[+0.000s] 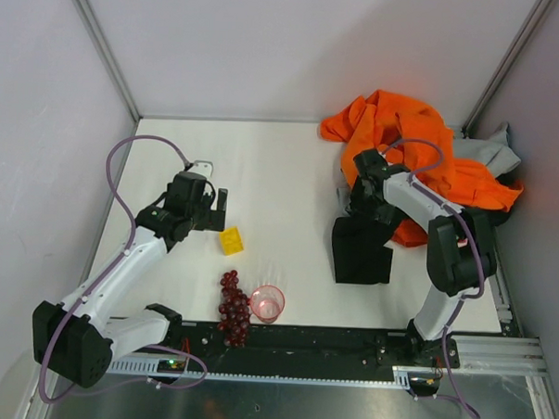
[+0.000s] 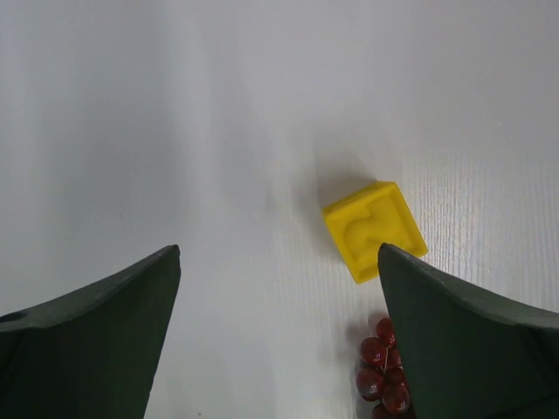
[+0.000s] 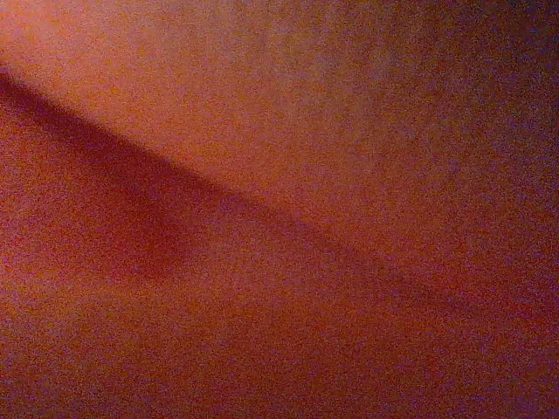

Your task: Pick out a specific cloth from the pile

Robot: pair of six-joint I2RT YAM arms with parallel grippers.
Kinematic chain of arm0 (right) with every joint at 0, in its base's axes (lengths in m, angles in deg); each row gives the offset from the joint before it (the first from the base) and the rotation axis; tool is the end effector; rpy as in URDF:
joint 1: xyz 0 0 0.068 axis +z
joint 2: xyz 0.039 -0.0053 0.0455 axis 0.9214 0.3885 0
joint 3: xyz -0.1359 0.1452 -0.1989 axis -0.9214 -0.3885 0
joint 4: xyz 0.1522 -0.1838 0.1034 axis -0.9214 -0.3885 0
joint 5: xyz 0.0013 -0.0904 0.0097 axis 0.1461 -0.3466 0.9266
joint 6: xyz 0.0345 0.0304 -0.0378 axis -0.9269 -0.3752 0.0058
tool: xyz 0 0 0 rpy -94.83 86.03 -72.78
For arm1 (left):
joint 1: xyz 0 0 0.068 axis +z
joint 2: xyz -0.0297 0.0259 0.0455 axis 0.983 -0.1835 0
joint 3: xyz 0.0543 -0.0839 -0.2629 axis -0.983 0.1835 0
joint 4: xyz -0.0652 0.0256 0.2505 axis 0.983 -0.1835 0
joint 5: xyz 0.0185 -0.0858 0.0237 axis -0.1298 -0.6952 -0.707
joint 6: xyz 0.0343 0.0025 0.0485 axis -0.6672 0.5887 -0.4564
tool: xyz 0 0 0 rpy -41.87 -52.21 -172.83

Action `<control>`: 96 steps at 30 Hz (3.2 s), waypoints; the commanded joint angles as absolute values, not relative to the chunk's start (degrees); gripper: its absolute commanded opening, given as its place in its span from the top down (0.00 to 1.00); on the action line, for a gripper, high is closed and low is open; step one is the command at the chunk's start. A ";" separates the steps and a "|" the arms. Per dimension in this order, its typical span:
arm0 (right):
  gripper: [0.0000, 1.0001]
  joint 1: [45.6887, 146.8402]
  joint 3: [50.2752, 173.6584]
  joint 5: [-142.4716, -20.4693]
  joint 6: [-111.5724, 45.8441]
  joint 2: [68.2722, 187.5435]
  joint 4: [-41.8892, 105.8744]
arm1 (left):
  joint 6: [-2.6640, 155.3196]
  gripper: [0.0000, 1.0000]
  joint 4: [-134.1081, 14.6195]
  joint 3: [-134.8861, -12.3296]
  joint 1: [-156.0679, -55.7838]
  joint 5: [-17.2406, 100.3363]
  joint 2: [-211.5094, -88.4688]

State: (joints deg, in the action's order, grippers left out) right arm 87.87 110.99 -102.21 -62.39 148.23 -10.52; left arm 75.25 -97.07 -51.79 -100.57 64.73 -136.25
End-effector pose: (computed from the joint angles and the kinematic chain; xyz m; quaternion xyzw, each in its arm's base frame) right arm 0.3388 0.1177 0.2155 0.1526 0.9664 -0.0156 0.2063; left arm 0.2102 -0.0692 0.2804 0.0375 0.9216 0.0160 0.3861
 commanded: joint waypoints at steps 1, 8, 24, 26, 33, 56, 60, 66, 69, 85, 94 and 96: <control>0.35 87.95 112.89 -103.03 -60.04 151.47 -9.77 | 75.39 0.00 -95.84 -51.54 -100.96 65.84 -136.37; 0.79 87.97 112.89 -99.69 -58.46 150.70 -8.25 | 75.30 0.00 -95.75 -51.54 -100.97 65.73 -136.67; 1.00 84.53 115.89 -94.98 -54.03 137.02 -10.17 | 75.29 0.00 -95.70 -51.62 -100.98 65.49 -136.50; 1.00 83.13 119.02 -95.02 -52.67 135.98 -11.41 | 75.25 0.00 -95.73 -51.62 -100.96 65.42 -136.40; 1.00 77.97 135.86 -96.96 -47.77 138.31 -18.95 | 75.26 0.00 -95.73 -51.57 -100.96 65.37 -136.23; 1.00 58.30 162.23 -100.61 -47.92 151.30 -18.36 | 75.29 0.00 -95.72 -51.62 -100.96 65.02 -136.63; 1.00 57.07 154.99 -100.16 -48.36 154.32 -15.67 | 75.29 0.00 -95.69 -51.62 -100.96 64.80 -136.73; 1.00 54.98 148.07 -95.14 -49.21 164.81 -15.49 | 75.29 0.00 -95.72 -51.58 -100.96 64.54 -136.95; 1.00 54.51 146.79 -91.90 -48.86 171.58 -17.31 | 75.29 0.00 -95.70 -51.60 -100.96 64.41 -137.10; 0.64 54.31 143.23 -87.43 -45.68 169.65 -19.56 | 75.25 0.00 -95.64 -51.71 -100.96 63.87 -137.00; 0.05 54.31 147.81 -87.02 -44.67 155.16 -23.67 | 75.33 0.00 -95.64 -51.71 -100.96 63.45 -136.16; 0.02 54.31 148.95 -86.11 -44.68 152.86 -25.11 | 75.35 0.00 -95.67 -51.71 -100.96 63.46 -135.94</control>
State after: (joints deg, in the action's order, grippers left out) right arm 54.97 145.08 -85.12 -46.26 159.18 -20.71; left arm 75.23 -97.00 -51.79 -100.59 64.09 -137.26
